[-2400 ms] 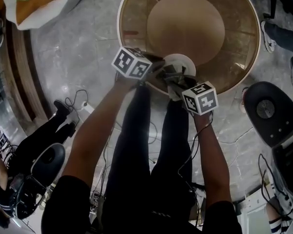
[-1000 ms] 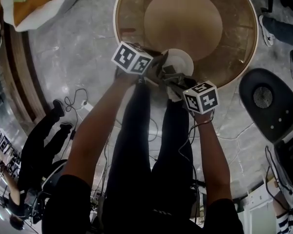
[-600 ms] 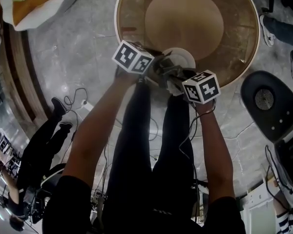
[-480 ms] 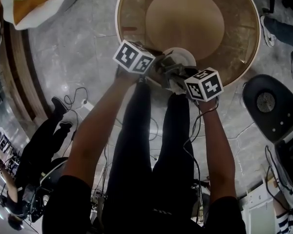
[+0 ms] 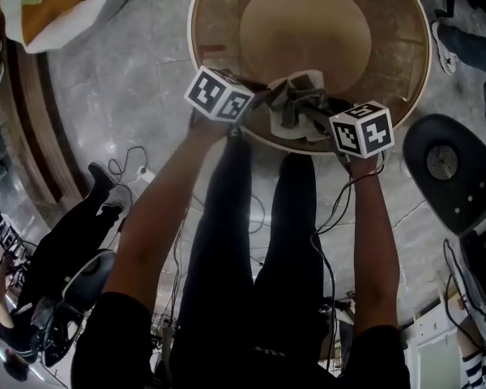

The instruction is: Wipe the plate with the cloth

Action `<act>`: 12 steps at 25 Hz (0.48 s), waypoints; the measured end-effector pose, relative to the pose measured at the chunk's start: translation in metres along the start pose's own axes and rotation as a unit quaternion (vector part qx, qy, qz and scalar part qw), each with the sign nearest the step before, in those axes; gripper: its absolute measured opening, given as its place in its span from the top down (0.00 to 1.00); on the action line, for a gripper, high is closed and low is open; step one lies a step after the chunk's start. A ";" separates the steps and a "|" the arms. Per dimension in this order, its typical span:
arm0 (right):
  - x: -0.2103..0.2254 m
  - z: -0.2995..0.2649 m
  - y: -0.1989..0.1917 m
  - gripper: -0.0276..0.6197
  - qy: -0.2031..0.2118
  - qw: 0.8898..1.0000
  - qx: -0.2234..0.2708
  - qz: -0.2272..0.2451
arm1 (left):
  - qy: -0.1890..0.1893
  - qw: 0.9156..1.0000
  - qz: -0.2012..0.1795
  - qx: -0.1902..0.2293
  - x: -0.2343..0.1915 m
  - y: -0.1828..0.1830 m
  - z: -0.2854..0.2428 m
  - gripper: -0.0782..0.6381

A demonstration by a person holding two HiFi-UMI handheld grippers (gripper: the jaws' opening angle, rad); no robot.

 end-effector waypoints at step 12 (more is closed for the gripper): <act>-0.017 0.013 -0.065 0.73 0.014 0.999 -0.029 -0.019 | 0.008 1.000 0.002 -0.001 0.005 0.004 -0.006 0.84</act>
Point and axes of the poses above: the fingertips, and each gripper's own axes: z backward along the fingers, x to its right, y out of its top, the point moved 3 cm from there along z, backward along the fingers, and after that the axes turned 2 degrees about -y, right-handed, at the moved point
